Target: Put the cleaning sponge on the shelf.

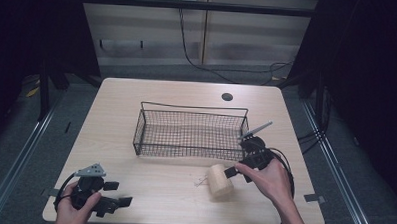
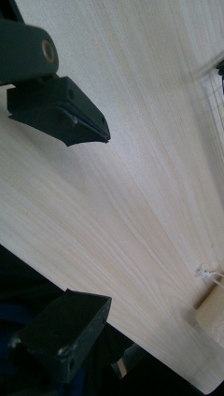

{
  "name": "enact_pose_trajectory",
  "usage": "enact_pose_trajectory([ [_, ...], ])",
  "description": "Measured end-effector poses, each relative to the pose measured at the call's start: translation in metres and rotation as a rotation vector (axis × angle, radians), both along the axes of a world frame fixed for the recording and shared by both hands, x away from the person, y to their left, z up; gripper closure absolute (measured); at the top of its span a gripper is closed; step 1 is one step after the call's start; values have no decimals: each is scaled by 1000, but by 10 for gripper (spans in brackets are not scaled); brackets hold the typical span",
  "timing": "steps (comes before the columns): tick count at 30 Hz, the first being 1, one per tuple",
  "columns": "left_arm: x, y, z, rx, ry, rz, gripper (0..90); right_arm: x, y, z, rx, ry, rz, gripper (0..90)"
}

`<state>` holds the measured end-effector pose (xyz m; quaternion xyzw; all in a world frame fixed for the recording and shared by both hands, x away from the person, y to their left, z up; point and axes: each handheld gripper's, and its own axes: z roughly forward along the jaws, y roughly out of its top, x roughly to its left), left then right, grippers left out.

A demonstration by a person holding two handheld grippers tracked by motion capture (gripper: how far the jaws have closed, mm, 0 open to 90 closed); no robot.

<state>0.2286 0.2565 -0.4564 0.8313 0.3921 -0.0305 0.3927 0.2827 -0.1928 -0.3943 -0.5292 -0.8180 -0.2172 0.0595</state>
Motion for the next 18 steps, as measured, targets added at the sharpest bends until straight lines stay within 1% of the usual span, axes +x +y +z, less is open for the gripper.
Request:
enact_pose_trajectory([
  [3, 0, 0, 0, 1, 0, -2, 173, 4, 4, -1, -4, 16, 14, 345],
  [5, 0, -1, 0, 1, -1, 3, 173, 6, 7, -2, -14, 26, 20, 345],
  [7, 0, 0, 0, 4, -3, -2, 173, 8, 10, -3, -27, 44, 26, 350],
  [10, 0, 0, 0, 2, -3, -5, 173, 11, 16, -4, -57, 70, 35, 361],
  [12, 0, 0, 0, 4, -2, -2, 173, 13, 19, -7, -62, 79, 44, 364],
  [15, 0, 0, 0, 2, -1, -2, 173, 17, 25, -9, -83, 108, 49, 369],
  [18, 0, 0, 0, 2, -1, -5, 173, 20, 28, -12, -95, 117, 53, 372],
])
